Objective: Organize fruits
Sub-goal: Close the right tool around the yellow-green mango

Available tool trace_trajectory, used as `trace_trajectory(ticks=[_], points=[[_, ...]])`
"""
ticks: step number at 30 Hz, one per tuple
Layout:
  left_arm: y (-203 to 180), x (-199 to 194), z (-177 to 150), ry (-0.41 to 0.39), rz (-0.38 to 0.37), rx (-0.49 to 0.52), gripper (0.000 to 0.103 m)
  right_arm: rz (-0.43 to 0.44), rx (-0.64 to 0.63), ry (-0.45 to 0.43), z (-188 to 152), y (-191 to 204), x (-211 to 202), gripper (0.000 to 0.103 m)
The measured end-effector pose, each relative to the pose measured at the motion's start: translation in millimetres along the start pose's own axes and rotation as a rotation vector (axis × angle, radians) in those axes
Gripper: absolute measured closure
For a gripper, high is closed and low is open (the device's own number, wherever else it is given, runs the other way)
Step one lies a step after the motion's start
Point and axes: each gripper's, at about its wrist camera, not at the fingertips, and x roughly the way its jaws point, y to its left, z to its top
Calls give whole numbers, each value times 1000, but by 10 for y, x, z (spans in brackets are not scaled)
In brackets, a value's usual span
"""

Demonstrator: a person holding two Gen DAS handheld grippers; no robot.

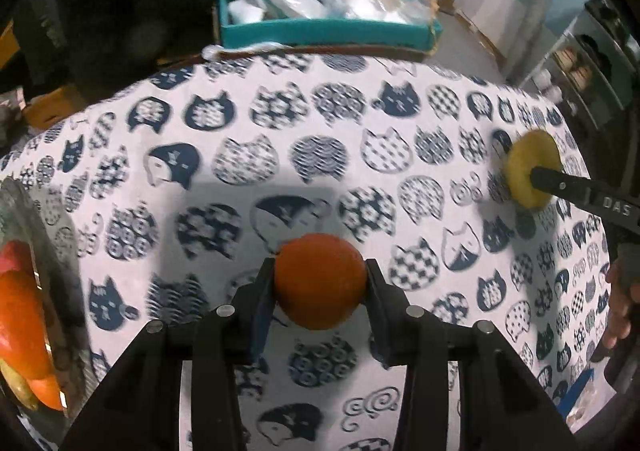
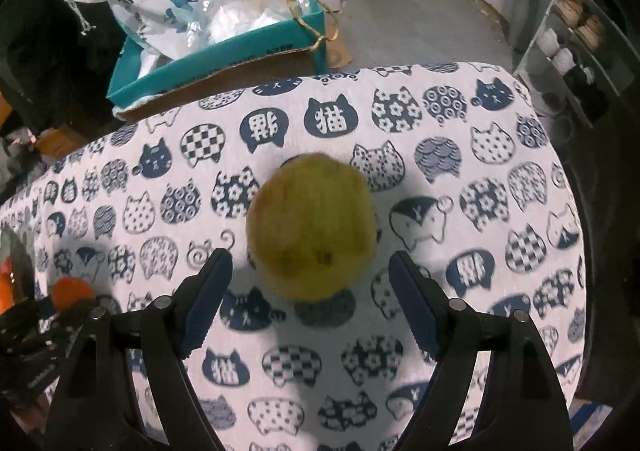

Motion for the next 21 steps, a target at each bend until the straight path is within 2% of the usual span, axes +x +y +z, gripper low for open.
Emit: trace_trajectory(ticks=[9, 12, 21], points=[[232, -65, 32, -12, 9, -30, 60, 0, 23, 33, 154, 0, 293, 23], [291, -92, 23, -16, 9, -39, 60, -10, 23, 45, 160, 7, 350, 28], [399, -283, -16, -47, 7, -47, 60, -61, -14, 14, 26, 89, 281, 30]])
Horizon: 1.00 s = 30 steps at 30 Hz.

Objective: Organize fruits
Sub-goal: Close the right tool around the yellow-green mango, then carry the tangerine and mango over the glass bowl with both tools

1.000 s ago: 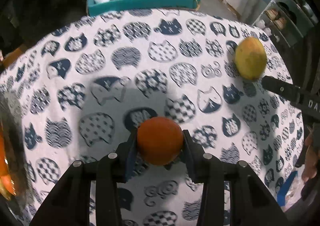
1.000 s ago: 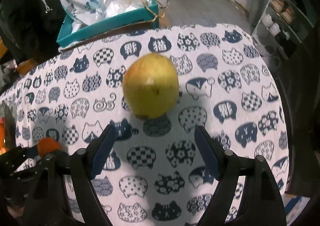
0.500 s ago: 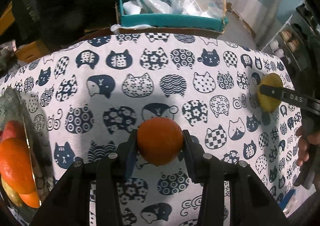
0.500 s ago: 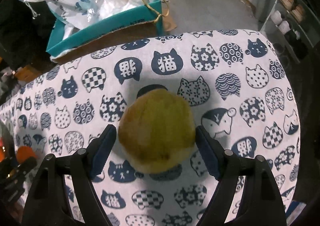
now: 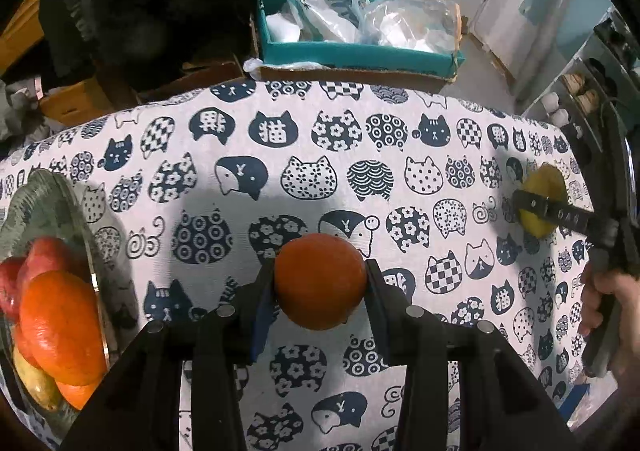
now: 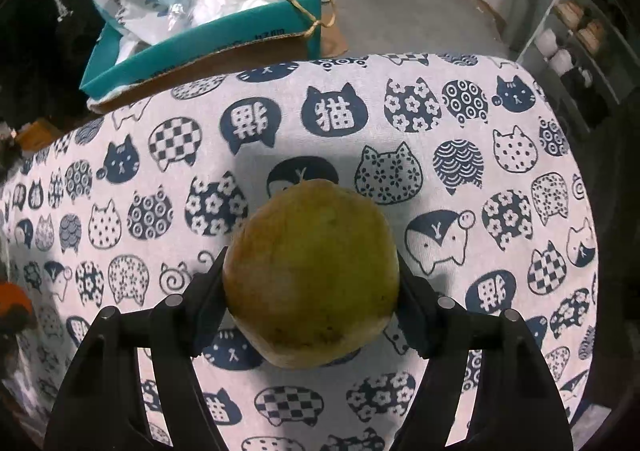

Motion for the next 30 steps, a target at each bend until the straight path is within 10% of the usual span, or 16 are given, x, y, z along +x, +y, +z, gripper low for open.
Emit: trace_trajectory(ticks=[30], points=[[564, -1325, -228, -207, 12, -69, 61, 114, -195, -281, -332, 1066, -1641, 30]])
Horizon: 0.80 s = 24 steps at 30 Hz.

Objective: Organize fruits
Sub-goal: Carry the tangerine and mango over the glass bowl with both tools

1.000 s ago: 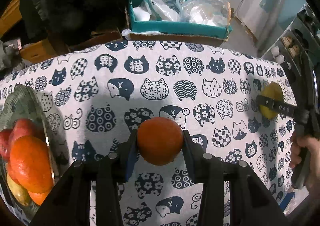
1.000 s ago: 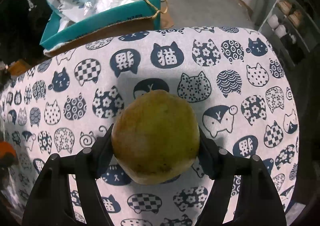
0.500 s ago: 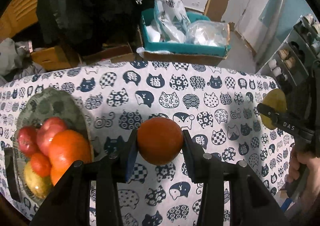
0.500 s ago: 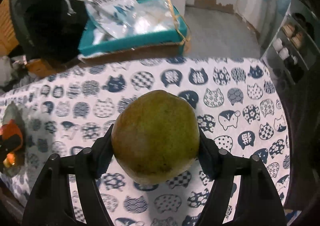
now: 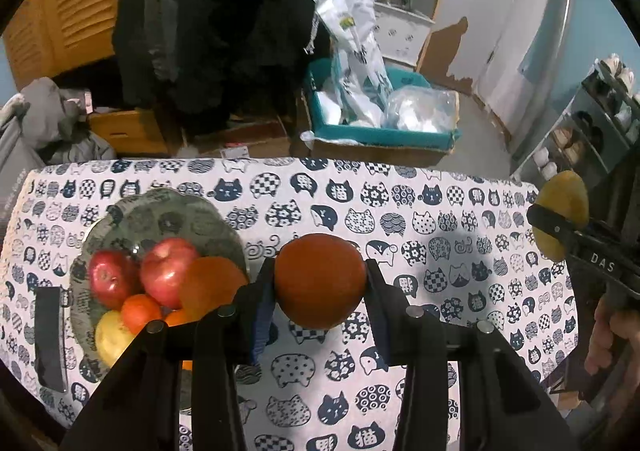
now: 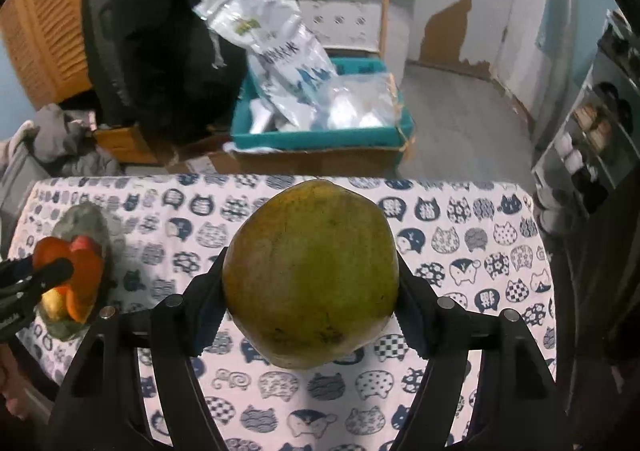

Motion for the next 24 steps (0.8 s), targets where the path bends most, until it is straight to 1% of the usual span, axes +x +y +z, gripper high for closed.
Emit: trace_trajectory(ticks=[6, 11, 18, 24], points=[[172, -219, -28, -28, 3, -23, 61, 43, -40, -35, 52, 292, -169, 30], [320, -352, -59, -47, 23, -36, 60, 82, -83, -52, 106, 602, -248, 30], [612, -473, -152, -57, 62, -68, 60, 154, -109, -49, 175, 1027, -219, 30], [918, -508, -254, -51, 97, -108, 60, 203, -136, -32, 234, 1426, -102, 30]])
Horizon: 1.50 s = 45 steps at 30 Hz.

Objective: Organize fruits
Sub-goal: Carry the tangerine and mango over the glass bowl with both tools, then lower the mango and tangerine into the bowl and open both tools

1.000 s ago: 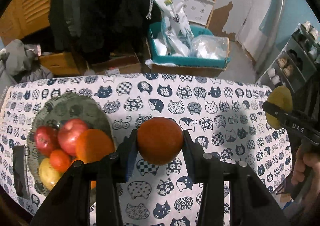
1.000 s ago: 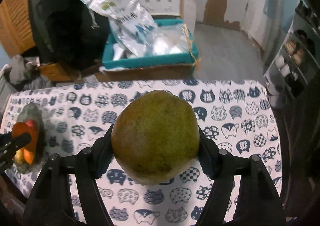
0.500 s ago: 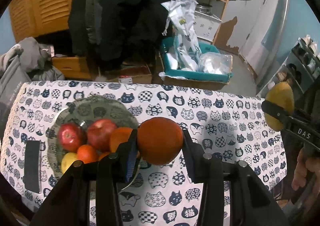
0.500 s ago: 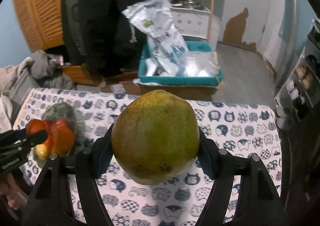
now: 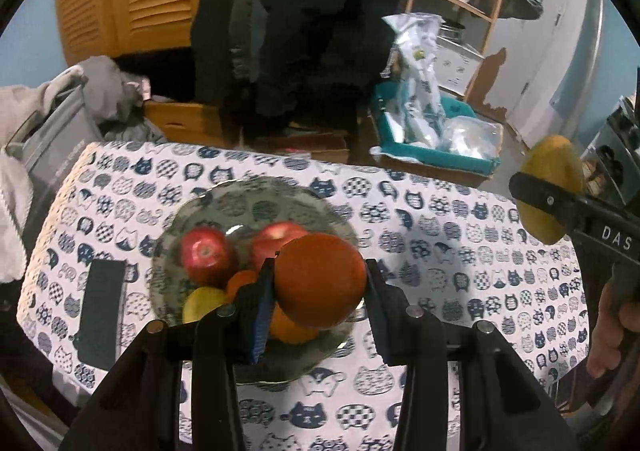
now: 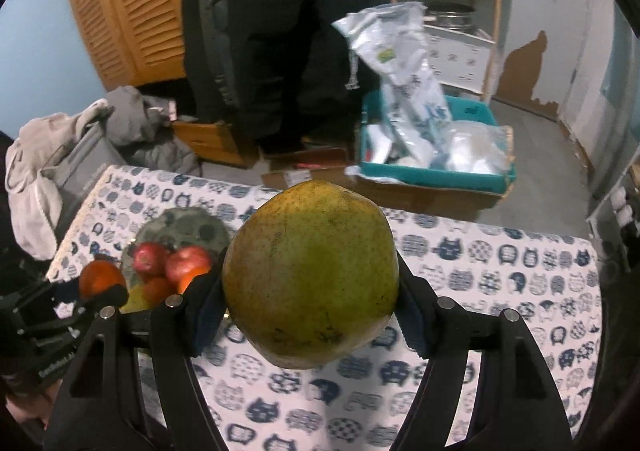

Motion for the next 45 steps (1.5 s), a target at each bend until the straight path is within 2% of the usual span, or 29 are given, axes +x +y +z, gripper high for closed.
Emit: trace_trajectory(ticks=[13, 27, 32, 35, 45], points=[[449, 238, -219, 68, 28, -39, 60, 76, -86, 69, 45, 753, 430, 30], [629, 660, -387, 176, 2, -77, 60, 91, -109, 140, 11, 1073, 796, 30], [685, 661, -379, 162, -12, -90, 33, 99, -109, 151, 38, 1140, 890, 30], [734, 620, -341, 149, 0, -87, 32, 107, -111, 160, 56, 1190, 959, 30], [1180, 522, -200, 98, 83, -167, 32, 141, -146, 203, 60, 1457, 1282, 30]])
